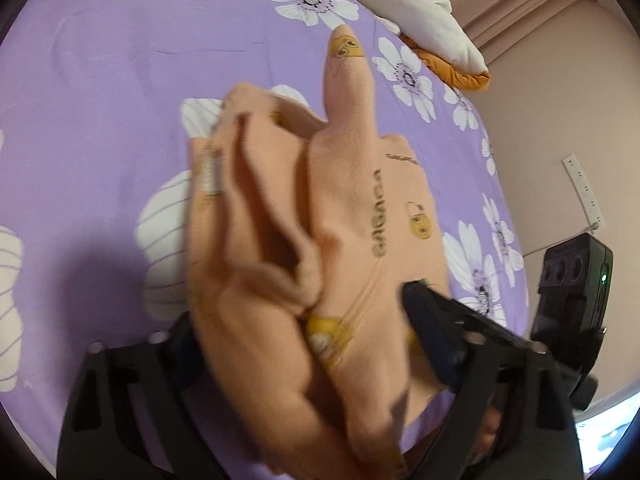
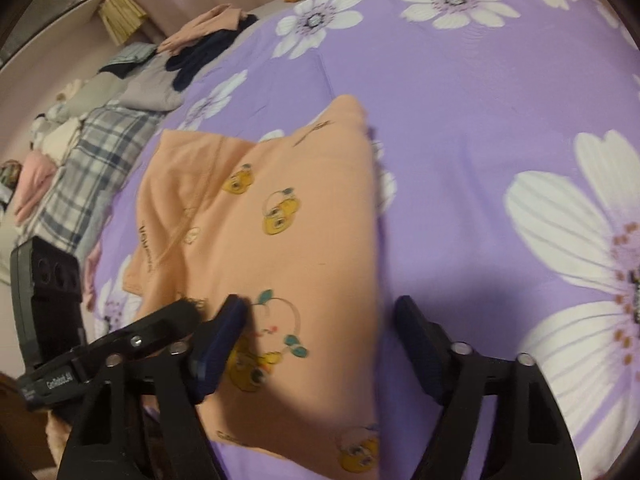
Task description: Fold small clothes
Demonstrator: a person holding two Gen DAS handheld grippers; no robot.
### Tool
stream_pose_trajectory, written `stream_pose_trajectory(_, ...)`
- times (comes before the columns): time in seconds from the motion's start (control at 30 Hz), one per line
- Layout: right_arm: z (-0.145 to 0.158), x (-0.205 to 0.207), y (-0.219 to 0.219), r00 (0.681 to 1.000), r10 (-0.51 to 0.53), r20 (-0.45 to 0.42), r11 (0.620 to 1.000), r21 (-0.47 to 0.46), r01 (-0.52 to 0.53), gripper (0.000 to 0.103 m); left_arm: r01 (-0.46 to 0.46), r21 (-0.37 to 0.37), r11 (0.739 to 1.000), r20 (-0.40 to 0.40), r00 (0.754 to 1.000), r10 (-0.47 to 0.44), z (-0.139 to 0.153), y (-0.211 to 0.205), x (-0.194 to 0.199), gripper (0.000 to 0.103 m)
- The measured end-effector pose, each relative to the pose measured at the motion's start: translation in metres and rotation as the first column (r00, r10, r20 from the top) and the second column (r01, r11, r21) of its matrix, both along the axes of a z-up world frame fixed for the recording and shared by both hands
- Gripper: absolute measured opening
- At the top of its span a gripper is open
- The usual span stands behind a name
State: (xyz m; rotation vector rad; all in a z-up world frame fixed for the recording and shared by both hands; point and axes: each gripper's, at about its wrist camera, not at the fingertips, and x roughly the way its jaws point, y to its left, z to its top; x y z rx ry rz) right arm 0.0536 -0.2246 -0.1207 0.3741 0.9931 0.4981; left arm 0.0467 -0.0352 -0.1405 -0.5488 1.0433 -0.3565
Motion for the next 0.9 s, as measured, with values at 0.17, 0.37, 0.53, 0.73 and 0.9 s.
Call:
stream_pose_trajectory(0.17, 0.011, -0.004, 0.002, 0.999, -0.013, 0.041, 0.998, -0.056, 0.016, 0.040, -0.029, 0.019, 0.999, -0.006, 1.000, 0.029, 0.000, -0.009, 0.000, 0.034)
stream_pose_trajectory(0.37, 0.045, -0.002, -0.017, 0.995, -0.015, 0.097, 1.000, 0.007, 0.014, 0.023, -0.031, 0.027, 0.999, 0.086, 0.996, 0.028, 0.043, -0.024, -0.006, 0.030)
stream_pose_trajectory(0.53, 0.098, 0.001, -0.035, 0.971, -0.005, 0.237, 1.000, 0.012, 0.003, 0.023, -0.026, 0.012, 1.000, 0.199, 0.980, 0.023, 0.081, -0.038, 0.001, 0.031)
stream_pose_trajectory(0.73, 0.114, 0.027, -0.049, 0.951, -0.007, 0.308, 1.000, -0.015, 0.012, 0.023, -0.039, 0.039, 0.998, 0.253, 0.967, 0.027, 0.092, -0.056, 0.024, 0.031)
stream_pose_trajectory(0.9, 0.073, 0.042, -0.053, 0.964, -0.021, 0.266, 0.998, -0.054, 0.037, 0.023, -0.038, 0.135, 0.990, 0.187, 0.982, 0.012, 0.062, -0.065, 0.039, 0.031)
